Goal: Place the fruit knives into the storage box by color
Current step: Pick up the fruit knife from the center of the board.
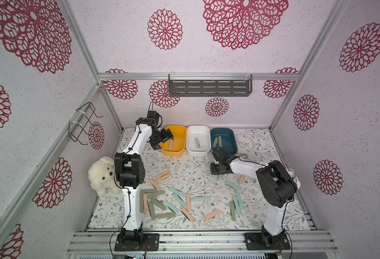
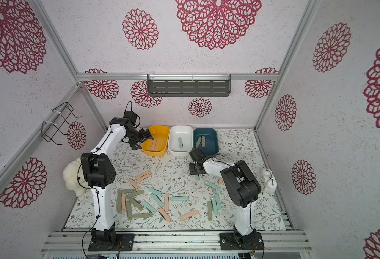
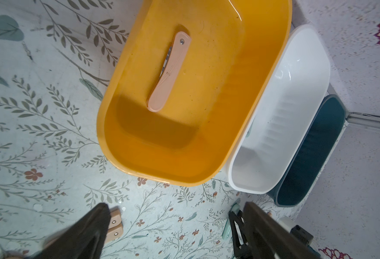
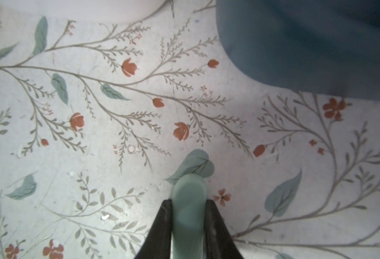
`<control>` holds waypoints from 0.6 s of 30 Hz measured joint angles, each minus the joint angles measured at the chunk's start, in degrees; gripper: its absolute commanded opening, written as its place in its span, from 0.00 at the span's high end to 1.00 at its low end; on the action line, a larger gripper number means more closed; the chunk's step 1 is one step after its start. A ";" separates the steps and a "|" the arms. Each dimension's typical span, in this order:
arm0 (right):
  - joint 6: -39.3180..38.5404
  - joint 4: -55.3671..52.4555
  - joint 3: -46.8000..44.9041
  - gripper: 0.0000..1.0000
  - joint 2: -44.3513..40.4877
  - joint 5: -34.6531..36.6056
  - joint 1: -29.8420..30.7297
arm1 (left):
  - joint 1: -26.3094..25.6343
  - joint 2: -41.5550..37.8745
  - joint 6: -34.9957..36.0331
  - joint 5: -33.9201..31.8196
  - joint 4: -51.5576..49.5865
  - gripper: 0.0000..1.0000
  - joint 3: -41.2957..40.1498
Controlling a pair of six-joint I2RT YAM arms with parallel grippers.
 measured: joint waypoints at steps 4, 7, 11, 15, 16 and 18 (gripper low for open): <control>-0.02 -1.07 1.11 0.79 0.63 -0.04 0.07 | 0.20 -0.02 -0.74 0.17 -0.50 0.03 0.00; -0.46 -1.16 2.62 0.79 1.73 -0.22 0.17 | 0.46 -0.20 -0.96 0.24 -0.66 0.03 -0.28; -0.90 -0.94 3.13 0.80 2.19 -0.37 0.24 | 1.46 -0.94 -0.94 0.20 -1.36 0.03 -1.31; -1.09 -0.87 4.09 0.80 2.82 -0.76 0.31 | 3.06 -2.05 -0.81 0.20 -1.46 0.03 -2.51; -1.11 -0.85 4.15 0.80 2.86 -0.79 0.37 | 3.32 -2.29 -0.70 0.17 -1.57 0.03 -2.82; -1.46 -0.79 4.17 0.81 2.89 -0.76 0.50 | 3.76 -2.64 -0.37 -0.02 -1.57 0.03 -3.32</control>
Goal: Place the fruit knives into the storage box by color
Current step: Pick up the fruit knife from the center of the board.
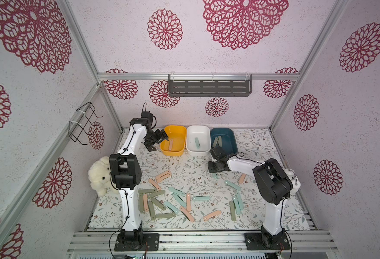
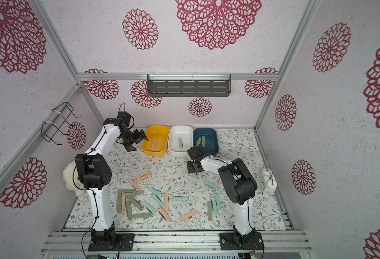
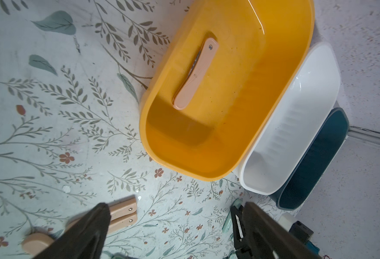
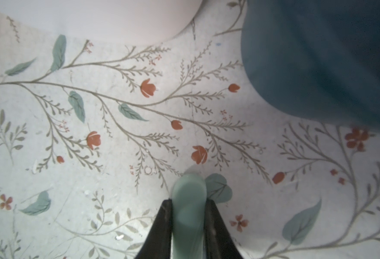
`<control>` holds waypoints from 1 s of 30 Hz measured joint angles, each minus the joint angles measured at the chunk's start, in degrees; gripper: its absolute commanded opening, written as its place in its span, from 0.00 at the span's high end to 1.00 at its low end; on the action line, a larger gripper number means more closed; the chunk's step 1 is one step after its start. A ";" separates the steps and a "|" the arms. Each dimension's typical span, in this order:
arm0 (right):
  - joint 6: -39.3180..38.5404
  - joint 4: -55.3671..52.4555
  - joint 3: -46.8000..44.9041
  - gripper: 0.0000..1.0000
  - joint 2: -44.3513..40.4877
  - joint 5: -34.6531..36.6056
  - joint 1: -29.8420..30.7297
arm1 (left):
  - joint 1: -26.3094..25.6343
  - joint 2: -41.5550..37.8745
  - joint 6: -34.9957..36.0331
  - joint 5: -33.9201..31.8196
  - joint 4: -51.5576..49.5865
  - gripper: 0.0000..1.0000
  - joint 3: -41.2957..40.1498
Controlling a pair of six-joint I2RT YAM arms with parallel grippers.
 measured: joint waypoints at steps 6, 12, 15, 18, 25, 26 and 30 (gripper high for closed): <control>-0.11 0.39 0.31 0.82 0.37 0.31 0.68 | -0.61 -1.77 1.40 -0.59 0.17 0.03 -5.07; -0.24 0.07 1.92 0.84 1.38 0.68 1.68 | -3.06 -3.85 2.36 -1.22 0.31 0.03 -10.75; -0.26 -0.83 3.50 0.85 2.21 0.59 2.03 | -4.37 -4.15 2.47 -1.22 0.35 0.03 -11.30; -0.28 -1.99 4.70 0.86 2.64 0.68 2.34 | -5.55 -4.17 2.49 -1.22 0.76 0.03 -11.30; -0.28 -3.56 5.11 0.86 2.60 0.87 3.04 | -6.69 -4.24 2.56 -0.92 2.40 0.03 -12.00; -0.26 -3.78 5.11 0.86 2.58 0.98 3.15 | -6.67 -4.24 2.56 -0.83 2.60 0.03 -12.13; -0.26 -5.11 5.27 0.86 2.21 1.75 3.65 | -6.67 -4.24 2.54 -0.13 3.89 0.03 -12.66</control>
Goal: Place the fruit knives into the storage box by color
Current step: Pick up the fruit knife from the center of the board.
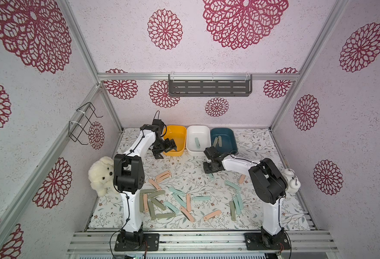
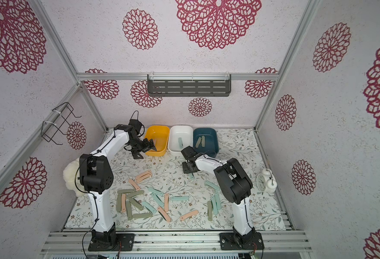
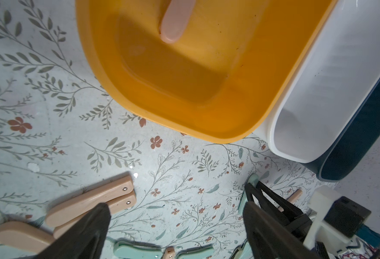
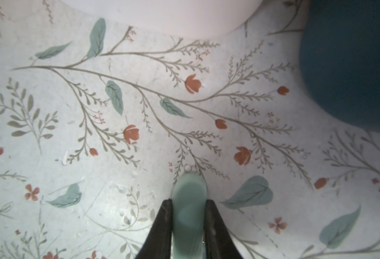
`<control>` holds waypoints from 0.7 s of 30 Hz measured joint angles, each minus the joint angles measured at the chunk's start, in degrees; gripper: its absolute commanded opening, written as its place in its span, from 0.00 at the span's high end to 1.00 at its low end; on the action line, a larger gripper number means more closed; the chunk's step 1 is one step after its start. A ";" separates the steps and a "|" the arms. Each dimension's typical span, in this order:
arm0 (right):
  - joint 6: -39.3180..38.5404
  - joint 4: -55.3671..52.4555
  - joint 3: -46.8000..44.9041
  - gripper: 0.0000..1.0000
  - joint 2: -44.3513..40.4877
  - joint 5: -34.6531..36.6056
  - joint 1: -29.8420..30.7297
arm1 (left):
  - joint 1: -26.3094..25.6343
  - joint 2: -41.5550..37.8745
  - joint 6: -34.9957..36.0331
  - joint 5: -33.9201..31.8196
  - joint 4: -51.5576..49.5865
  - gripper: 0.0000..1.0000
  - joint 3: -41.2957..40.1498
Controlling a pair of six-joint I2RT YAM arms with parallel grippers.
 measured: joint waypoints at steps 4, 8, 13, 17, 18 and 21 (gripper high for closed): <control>0.02 -1.38 1.25 0.86 -0.42 0.74 0.55 | 0.00 0.00 -0.02 0.44 1.33 0.03 -1.20; 0.04 -3.02 3.58 0.86 -1.16 1.40 1.14 | 0.00 0.00 0.00 0.50 1.60 0.03 -1.51; -0.07 -5.29 9.70 0.86 -1.18 2.47 1.36 | 0.00 -0.02 0.11 0.83 2.43 0.03 -1.51; -0.63 -7.80 18.53 0.86 0.44 3.65 1.31 | 0.00 0.00 0.09 1.60 3.48 0.03 -1.49; -0.92 -8.20 22.01 0.86 1.86 3.85 1.20 | 0.00 0.00 0.09 1.70 3.63 0.03 -1.36; -1.90 -8.92 33.16 0.87 8.15 4.11 0.52 | 0.00 0.00 0.09 1.86 4.00 0.03 -0.83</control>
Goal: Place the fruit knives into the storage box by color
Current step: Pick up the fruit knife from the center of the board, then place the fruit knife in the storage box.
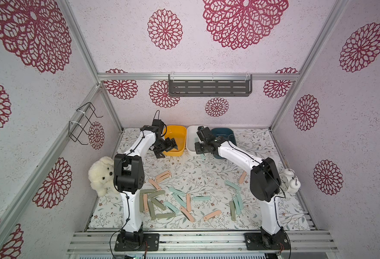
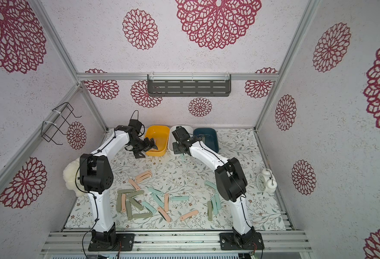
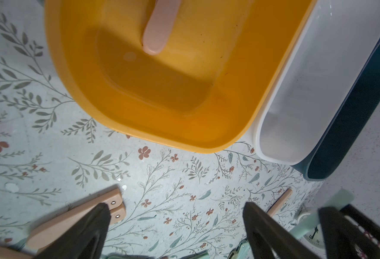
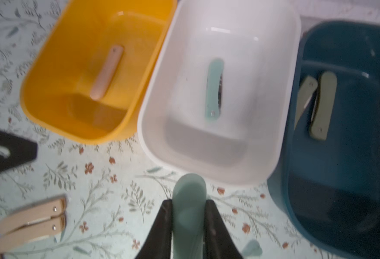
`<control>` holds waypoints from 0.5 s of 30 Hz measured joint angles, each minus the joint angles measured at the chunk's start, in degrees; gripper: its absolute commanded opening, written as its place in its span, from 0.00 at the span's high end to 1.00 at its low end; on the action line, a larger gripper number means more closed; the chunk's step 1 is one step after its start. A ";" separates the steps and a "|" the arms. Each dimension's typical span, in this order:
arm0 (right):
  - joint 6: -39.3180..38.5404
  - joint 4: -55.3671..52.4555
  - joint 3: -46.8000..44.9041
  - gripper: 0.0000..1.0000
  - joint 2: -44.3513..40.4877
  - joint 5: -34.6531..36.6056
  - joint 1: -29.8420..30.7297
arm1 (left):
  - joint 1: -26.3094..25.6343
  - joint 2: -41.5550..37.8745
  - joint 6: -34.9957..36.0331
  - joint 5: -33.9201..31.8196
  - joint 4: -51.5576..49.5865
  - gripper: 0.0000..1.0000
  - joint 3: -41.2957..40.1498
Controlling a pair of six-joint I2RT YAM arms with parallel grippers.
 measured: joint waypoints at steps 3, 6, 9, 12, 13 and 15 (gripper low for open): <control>-1.33 -2.10 13.33 0.87 9.44 0.15 -1.20 | 0.07 0.00 -0.02 0.13 0.15 0.03 0.68; -2.23 -6.93 33.40 0.87 23.19 0.09 -2.62 | 0.11 0.00 0.00 0.31 0.33 0.03 1.22; -2.78 -9.49 51.93 0.88 36.28 -0.28 -4.28 | 0.17 0.11 0.02 0.46 0.68 0.03 1.29; -2.82 -9.77 48.61 0.86 37.44 -0.68 -5.90 | 0.22 0.44 0.07 0.74 1.18 0.03 1.29; -2.82 -9.75 47.52 0.86 37.51 -0.92 -6.25 | 0.22 0.66 0.09 0.87 1.36 0.03 1.29; -2.82 -9.60 47.10 0.83 38.21 -1.11 -6.97 | 0.26 1.20 0.20 1.01 1.44 0.03 1.29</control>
